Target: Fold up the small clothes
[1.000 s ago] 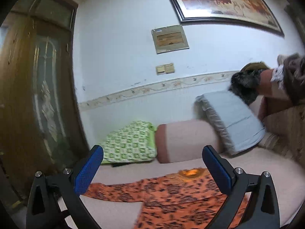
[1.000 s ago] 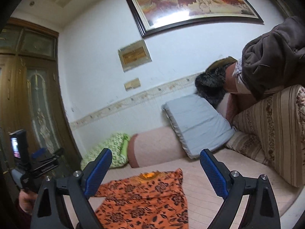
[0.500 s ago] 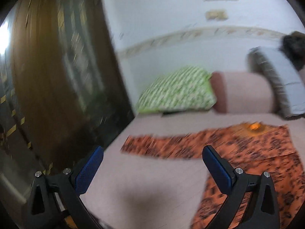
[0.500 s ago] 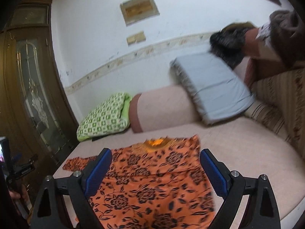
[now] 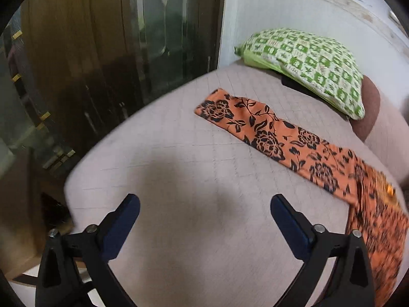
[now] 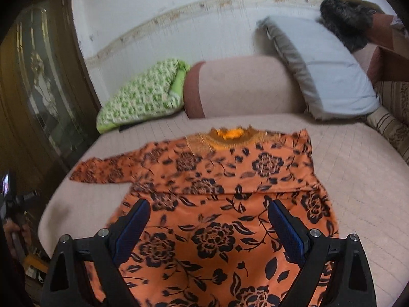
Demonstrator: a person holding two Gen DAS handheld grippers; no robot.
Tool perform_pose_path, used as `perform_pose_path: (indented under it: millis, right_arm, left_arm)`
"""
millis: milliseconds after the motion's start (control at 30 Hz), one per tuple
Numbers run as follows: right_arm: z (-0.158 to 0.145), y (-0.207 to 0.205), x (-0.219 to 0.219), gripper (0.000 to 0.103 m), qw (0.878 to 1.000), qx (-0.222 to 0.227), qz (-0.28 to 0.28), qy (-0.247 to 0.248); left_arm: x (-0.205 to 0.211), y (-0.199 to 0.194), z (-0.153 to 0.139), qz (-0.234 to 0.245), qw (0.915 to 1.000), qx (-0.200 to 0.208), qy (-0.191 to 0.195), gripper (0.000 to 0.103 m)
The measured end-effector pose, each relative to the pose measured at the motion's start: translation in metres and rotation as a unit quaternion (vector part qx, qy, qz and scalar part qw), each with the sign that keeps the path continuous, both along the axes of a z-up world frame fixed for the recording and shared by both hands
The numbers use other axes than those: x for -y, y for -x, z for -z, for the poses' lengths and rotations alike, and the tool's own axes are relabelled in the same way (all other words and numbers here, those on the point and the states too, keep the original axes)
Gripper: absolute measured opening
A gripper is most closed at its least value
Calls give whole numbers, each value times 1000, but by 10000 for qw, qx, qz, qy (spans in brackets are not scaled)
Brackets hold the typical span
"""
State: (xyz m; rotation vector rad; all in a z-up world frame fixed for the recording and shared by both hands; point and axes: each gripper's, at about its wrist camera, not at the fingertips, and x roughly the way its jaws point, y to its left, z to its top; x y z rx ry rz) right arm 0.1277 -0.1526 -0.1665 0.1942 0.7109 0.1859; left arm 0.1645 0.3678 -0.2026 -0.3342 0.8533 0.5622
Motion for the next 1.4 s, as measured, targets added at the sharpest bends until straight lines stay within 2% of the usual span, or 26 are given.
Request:
perform_pose_path:
  millis: [67,100,167,233,267,333,500,600,733,833,867,933,967,1000,1033,1100,1167,1233,1300,1400]
  right_arm:
    - [15,-13,4,95,9998,-165,6,-80]
    - [22,-18,7,95,9996,-231,20,-130]
    - [32,-29,14,95,9993,-312,37,-186]
    - [40,-39,21,94,9992,-329,75,-220]
    - [42,-42,25,94,9991,-327,88,-247]
    - [48,-47,34,94,9988,-363,156,-283]
    - [51,-58,47,94,9964,-494,221,-652]
    - [48,-58,47,94,9970,-408,180,-630]
    - [45,-56,43,94,9983,-294,135,-493]
    - [46,-58,43,94,9983,-271,144,-503]
    - [47,-59,44,94,9982,-268,170,-500]
    - [49,-60,46,94,9979,-294,214,-536]
    - [50,-62,48,94,9974,-332,236,-591]
    - [52,-63,49,94,9971,-354,244,-630]
    - [53,-64,50,94,9967,-378,263,-673]
    - [55,-66,51,93,9965,-390,295,-684]
    - [58,-68,49,92,9966,-421,267,-650]
    - [62,-70,48,90,9967,-454,252,-616]
    - [65,-72,48,87,9966,-485,272,-611]
    - [69,-76,53,79,9956,-547,354,-668]
  left_arm:
    - [-6,-25,7,73,9990,90,435,97]
    - [-10,-42,12,42,9968,144,786,93]
    - [-13,-65,20,8,9924,168,1215,86]
    - [-15,-91,35,24,9814,176,1913,71]
    - [-15,-100,40,-28,9778,172,2088,62]
    - [-11,-120,53,-92,9694,73,2454,62]
    - [-9,-143,73,-455,9560,137,2895,62]
    - [-18,-157,88,-699,9474,155,3118,62]
    - [-31,-169,88,-903,9443,443,3133,62]
    - [-42,-172,92,-1156,9338,698,3313,61]
    - [-45,-171,93,-1218,9309,781,3353,59]
    - [-51,-170,95,-1303,9263,941,3409,43]
    - [-55,-168,96,-1317,9246,982,3436,27]
    - [-58,-166,99,-1342,9219,1027,3487,18]
    - [-62,-164,103,-1374,9161,1158,3584,16]
    - [-65,-161,106,-1388,9105,1335,3660,13]
    - [-67,-158,104,-1367,9103,1497,3610,13]
    - [-65,-158,99,-1309,9151,1631,3447,11]
    - [-60,-158,88,-1244,9229,1640,3254,11]
    - [-43,-163,57,-910,9396,1651,2857,10]
